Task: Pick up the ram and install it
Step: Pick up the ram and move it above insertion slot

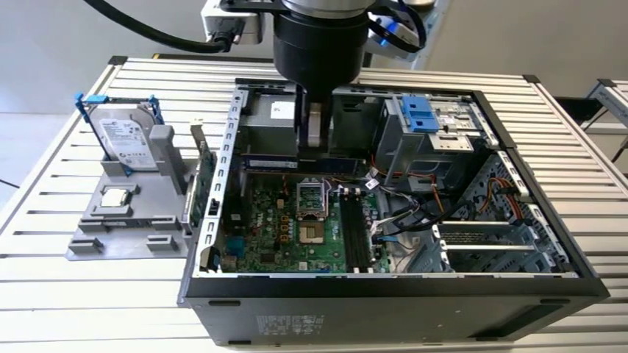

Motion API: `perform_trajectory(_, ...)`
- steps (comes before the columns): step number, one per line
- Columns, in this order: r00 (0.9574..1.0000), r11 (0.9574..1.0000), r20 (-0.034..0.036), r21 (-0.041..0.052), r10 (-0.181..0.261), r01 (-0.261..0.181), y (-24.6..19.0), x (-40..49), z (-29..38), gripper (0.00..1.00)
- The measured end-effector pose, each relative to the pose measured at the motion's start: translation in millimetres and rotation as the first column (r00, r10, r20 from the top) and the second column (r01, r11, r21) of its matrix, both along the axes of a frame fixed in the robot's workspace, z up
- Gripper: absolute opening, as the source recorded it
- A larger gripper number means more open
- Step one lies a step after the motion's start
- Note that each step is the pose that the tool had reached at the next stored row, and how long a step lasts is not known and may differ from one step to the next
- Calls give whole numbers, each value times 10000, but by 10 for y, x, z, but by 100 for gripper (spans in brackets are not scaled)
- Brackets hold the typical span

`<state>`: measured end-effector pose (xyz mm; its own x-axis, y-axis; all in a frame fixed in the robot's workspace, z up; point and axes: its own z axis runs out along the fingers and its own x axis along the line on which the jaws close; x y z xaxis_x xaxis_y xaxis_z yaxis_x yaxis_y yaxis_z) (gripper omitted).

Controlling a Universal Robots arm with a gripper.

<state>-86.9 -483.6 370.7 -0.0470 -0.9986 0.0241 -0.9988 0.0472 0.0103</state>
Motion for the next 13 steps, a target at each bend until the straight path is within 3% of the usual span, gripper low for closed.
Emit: perform_trajectory(13, 9998, 9998, 0, 0, -217, 217, 0, 188, 0, 0)
